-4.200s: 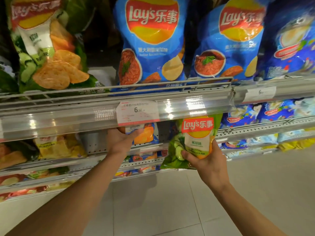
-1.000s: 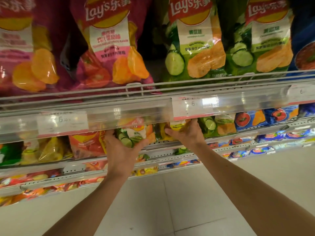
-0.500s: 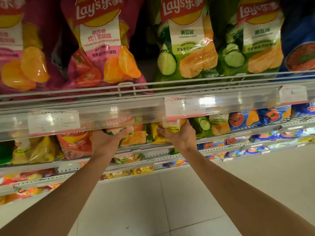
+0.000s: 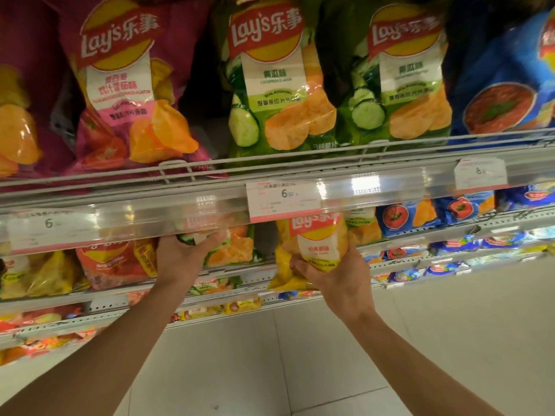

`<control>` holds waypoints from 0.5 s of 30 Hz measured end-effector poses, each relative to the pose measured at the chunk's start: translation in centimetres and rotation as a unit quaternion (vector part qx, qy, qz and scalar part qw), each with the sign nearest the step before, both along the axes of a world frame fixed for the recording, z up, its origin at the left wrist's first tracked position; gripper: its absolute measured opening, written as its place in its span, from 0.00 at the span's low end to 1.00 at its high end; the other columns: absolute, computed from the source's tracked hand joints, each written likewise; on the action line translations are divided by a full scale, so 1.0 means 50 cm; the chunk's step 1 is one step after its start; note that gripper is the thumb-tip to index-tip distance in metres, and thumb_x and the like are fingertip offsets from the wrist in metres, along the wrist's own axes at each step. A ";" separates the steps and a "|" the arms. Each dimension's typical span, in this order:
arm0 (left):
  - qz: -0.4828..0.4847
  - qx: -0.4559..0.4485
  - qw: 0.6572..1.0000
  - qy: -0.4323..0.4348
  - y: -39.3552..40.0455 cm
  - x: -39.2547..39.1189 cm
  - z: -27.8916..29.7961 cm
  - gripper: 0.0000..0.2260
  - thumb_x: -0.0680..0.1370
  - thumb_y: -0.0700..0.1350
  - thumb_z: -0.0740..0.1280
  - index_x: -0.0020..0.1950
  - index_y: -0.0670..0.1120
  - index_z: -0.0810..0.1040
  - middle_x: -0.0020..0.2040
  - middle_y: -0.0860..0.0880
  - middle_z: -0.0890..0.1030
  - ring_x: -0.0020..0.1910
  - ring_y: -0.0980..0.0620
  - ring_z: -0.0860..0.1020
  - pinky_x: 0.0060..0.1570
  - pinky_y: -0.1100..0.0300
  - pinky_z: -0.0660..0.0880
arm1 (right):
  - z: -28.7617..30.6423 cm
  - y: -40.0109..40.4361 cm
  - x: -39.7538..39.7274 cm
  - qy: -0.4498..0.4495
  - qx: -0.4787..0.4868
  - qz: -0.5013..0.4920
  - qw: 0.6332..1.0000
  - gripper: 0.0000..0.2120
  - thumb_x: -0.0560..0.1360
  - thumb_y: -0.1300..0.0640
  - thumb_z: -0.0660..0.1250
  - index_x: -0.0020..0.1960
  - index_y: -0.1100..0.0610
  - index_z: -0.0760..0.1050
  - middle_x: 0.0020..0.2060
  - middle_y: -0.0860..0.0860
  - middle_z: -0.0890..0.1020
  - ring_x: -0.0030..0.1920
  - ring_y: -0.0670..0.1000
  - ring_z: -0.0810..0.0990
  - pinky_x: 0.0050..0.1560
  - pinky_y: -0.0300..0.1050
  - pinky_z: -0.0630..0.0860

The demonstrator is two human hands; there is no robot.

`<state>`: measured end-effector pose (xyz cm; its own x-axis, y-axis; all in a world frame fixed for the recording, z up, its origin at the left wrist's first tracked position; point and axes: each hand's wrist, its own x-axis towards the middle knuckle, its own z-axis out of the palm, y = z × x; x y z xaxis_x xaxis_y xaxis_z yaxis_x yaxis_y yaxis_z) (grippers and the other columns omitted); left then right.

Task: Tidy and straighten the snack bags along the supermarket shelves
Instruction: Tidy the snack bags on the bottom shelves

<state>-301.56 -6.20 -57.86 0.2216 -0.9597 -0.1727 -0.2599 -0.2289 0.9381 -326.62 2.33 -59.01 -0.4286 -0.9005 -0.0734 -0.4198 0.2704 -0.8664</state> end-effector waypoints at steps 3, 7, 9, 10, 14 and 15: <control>-0.006 -0.008 1.000 -0.011 0.010 -0.073 -0.008 0.20 0.65 0.51 0.81 0.52 0.57 0.76 0.51 0.57 0.81 0.52 0.57 0.77 0.58 0.61 0.69 | 0.011 0.046 -0.068 -0.009 -0.015 -0.047 0.999 0.29 0.58 0.34 0.80 0.55 0.37 0.72 0.45 0.35 0.82 0.46 0.37 0.82 0.44 0.35 0.78; 0.005 -0.009 1.000 0.025 0.007 -0.167 -0.017 0.17 0.66 0.49 0.81 0.45 0.59 0.74 0.43 0.68 0.78 0.40 0.70 0.77 0.44 0.74 0.70 | 0.018 0.083 -0.147 -0.022 -0.027 -0.085 0.996 0.27 0.57 0.38 0.81 0.51 0.38 0.72 0.39 0.29 0.82 0.44 0.30 0.80 0.36 0.26 0.74; 0.022 -0.011 0.999 0.031 0.005 -0.201 -0.021 0.19 0.67 0.49 0.80 0.50 0.57 0.73 0.50 0.61 0.80 0.48 0.62 0.77 0.55 0.66 0.69 | 0.019 0.094 -0.170 -0.020 -0.020 -0.083 0.996 0.30 0.56 0.36 0.79 0.53 0.38 0.71 0.40 0.31 0.80 0.42 0.34 0.80 0.37 0.26 0.72; 0.031 -0.008 0.999 0.028 0.005 -0.217 -0.023 0.20 0.68 0.50 0.80 0.54 0.55 0.73 0.55 0.56 0.79 0.54 0.57 0.76 0.58 0.63 0.67 | 0.019 0.098 -0.177 -0.021 -0.021 -0.079 0.996 0.32 0.56 0.35 0.79 0.56 0.39 0.70 0.42 0.31 0.79 0.42 0.34 0.79 0.38 0.27 0.71; 0.024 0.026 0.999 -0.010 0.002 -0.255 -0.036 0.29 0.71 0.52 0.77 0.68 0.46 0.71 0.66 0.47 0.77 0.66 0.45 0.74 0.67 0.53 0.69 | 0.017 0.107 -0.190 -0.040 -0.021 -0.052 0.998 0.33 0.56 0.36 0.79 0.57 0.39 0.71 0.43 0.30 0.79 0.43 0.32 0.81 0.34 0.24 0.74; 0.013 0.050 0.998 -0.028 0.000 -0.257 -0.039 0.31 0.72 0.53 0.76 0.70 0.46 0.70 0.67 0.47 0.77 0.67 0.44 0.74 0.69 0.49 0.69 | 0.016 0.108 -0.190 -0.049 -0.021 -0.045 0.998 0.32 0.56 0.37 0.80 0.56 0.38 0.72 0.42 0.30 0.81 0.45 0.30 0.80 0.35 0.23 0.74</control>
<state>-314.42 -6.22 -59.82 0.2571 -0.9326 -0.2534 -0.3036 -0.3269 0.8950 -336.13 7.72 -58.21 -0.5011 -0.8616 -0.0812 -0.3087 0.2656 -0.9133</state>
